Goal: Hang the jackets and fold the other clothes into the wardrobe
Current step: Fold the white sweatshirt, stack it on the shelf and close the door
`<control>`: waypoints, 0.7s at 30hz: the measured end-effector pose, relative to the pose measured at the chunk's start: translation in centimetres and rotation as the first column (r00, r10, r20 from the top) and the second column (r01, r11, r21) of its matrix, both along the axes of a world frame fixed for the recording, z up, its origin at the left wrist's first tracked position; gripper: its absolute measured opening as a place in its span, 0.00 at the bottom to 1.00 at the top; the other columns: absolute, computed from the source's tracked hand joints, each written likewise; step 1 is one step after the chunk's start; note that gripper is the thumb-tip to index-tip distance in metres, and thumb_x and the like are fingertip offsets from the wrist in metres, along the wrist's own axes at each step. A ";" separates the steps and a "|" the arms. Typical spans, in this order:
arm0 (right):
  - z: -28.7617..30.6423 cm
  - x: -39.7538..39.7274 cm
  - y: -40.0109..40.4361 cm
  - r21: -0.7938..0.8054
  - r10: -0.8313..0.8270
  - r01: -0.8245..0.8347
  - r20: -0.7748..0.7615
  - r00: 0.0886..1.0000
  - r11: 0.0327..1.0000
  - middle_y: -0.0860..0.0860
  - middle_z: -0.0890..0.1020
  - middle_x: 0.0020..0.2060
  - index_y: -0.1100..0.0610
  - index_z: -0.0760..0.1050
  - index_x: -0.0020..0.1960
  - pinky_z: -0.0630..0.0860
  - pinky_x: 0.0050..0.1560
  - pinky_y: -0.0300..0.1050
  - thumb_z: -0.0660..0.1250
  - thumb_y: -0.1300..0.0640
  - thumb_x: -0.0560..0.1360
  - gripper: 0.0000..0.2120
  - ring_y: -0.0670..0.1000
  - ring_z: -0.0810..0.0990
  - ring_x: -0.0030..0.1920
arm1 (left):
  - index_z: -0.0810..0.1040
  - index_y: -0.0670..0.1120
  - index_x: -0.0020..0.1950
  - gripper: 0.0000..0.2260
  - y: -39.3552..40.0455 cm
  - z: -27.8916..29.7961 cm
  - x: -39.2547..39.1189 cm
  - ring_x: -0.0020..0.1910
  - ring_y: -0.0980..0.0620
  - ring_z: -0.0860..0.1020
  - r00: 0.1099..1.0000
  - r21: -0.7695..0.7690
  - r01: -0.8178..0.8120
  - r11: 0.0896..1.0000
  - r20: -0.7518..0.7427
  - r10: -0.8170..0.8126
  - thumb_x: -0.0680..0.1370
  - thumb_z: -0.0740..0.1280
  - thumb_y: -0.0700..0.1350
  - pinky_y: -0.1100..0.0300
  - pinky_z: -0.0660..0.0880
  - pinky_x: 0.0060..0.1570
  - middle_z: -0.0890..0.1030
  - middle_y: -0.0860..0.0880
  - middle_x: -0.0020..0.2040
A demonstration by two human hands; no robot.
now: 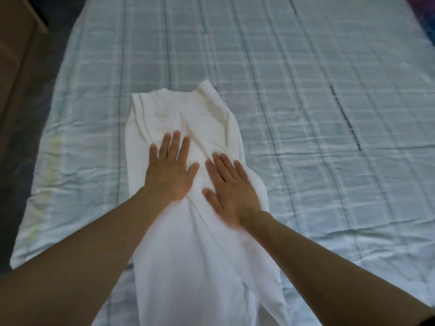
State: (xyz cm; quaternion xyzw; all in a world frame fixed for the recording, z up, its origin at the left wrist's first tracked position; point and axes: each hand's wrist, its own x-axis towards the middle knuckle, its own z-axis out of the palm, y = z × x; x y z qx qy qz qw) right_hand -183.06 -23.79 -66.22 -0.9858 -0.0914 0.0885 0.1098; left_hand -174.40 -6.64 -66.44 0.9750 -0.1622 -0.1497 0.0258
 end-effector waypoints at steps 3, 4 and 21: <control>1.7 -0.9 -1.0 0.168 -0.064 0.062 0.006 0.998 0.984 0.54 0.56 0.80 0.57 0.55 0.80 0.50 0.79 0.57 0.43 0.43 0.81 0.31 0.53 0.50 0.80 | 0.44 0.48 0.82 0.30 -0.9 1.9 -3.3 0.81 0.45 0.42 0.999 -0.003 0.038 0.999 0.034 -0.038 0.83 0.44 0.60 0.42 0.44 0.78 0.43 0.46 0.82; 2.1 -1.9 -1.4 0.189 -0.118 0.108 0.041 0.992 0.976 0.55 0.58 0.79 0.57 0.56 0.79 0.50 0.79 0.57 0.44 0.44 0.81 0.30 0.54 0.52 0.80 | 0.48 0.48 0.82 0.30 -1.3 2.3 -5.3 0.81 0.45 0.46 0.992 -0.029 0.097 0.995 0.089 -0.094 0.83 0.45 0.60 0.41 0.46 0.78 0.48 0.45 0.82; -1.0 -11.5 -1.2 0.038 -0.229 0.226 0.104 0.968 0.973 0.60 0.47 0.80 0.56 0.47 0.81 0.51 0.77 0.63 0.50 0.44 0.82 0.32 0.62 0.43 0.79 | 0.36 0.54 0.80 0.30 -1.0 0.4 -14.3 0.79 0.48 0.34 0.987 -0.021 0.162 0.987 -0.012 -0.162 0.81 0.38 0.63 0.45 0.39 0.78 0.34 0.50 0.81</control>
